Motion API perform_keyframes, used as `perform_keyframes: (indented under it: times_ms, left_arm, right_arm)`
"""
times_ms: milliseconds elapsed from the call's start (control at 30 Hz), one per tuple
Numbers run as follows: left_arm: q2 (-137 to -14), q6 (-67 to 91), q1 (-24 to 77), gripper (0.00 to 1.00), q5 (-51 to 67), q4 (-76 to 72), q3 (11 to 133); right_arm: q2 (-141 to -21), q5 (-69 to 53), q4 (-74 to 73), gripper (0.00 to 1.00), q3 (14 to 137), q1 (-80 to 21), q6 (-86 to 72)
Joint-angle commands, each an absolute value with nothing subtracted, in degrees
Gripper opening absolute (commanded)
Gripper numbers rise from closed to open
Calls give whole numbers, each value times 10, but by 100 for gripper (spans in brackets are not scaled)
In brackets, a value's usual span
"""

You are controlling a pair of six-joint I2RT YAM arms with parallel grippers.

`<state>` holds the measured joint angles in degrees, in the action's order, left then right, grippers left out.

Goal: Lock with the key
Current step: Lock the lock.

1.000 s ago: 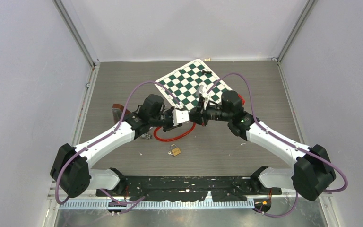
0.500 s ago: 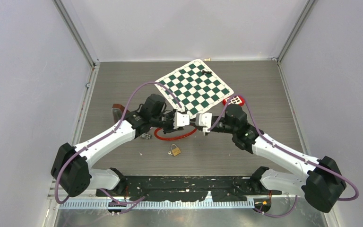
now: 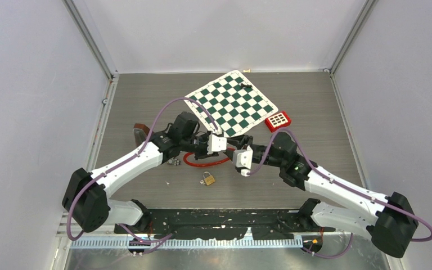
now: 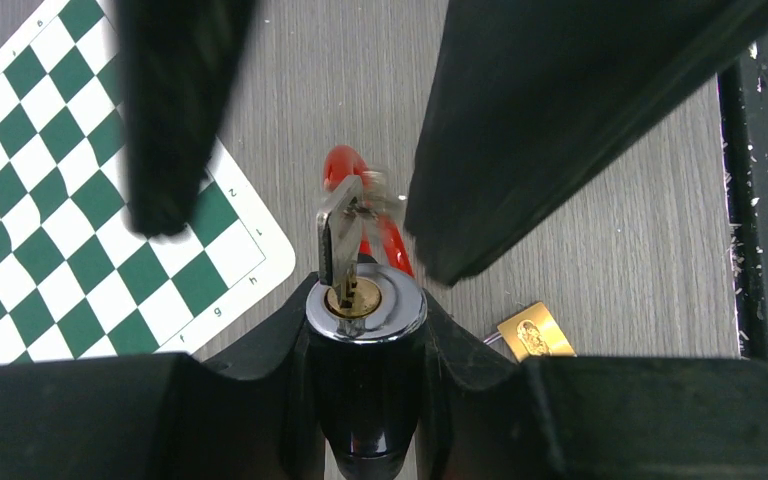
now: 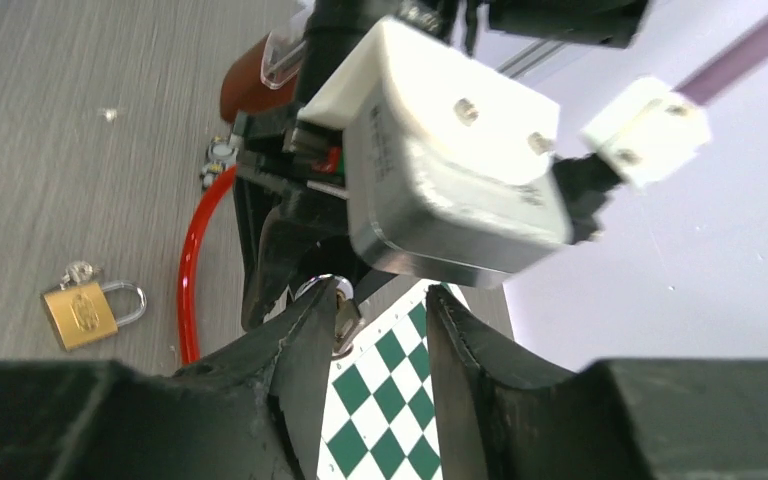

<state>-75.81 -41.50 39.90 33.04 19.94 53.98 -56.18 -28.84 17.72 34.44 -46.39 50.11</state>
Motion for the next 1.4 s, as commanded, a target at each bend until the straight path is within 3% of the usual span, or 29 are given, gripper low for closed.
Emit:
perform_keyframes:
  times_ms: [0, 100, 367, 500, 800, 1100, 1300, 1367]
  left_arm:
    - [-773, -411, 396, 0, 313, 235, 531]
    - [-772, -413, 396, 0, 311, 228, 527]
    - [-769, -420, 395, 0, 306, 224, 523]
    - [-767, -420, 395, 0, 306, 224, 519]
    - [-763, -421, 395, 0, 308, 225, 519]
    - [-758, -421, 395, 0, 310, 227, 516]
    - [-754, -422, 395, 0, 312, 227, 513]
    - [-753, -423, 395, 0, 312, 226, 511]
  right_arm:
    - [-491, -269, 211, 51, 318, -449, 421]
    - [-446, -222, 169, 54, 308, -442, 380]
    - [-432, -70, 101, 53, 344, -423, 84]
    - [-477, -119, 105, 48, 375, -421, 22]
    - [-580, -335, 121, 50, 404, -421, 156]
    - [-608, -380, 154, 50, 397, -421, 283]
    - [-634, -382, 103, 28, 422, -421, 369]
    - [-641, -377, 84, 26, 429, -421, 392]
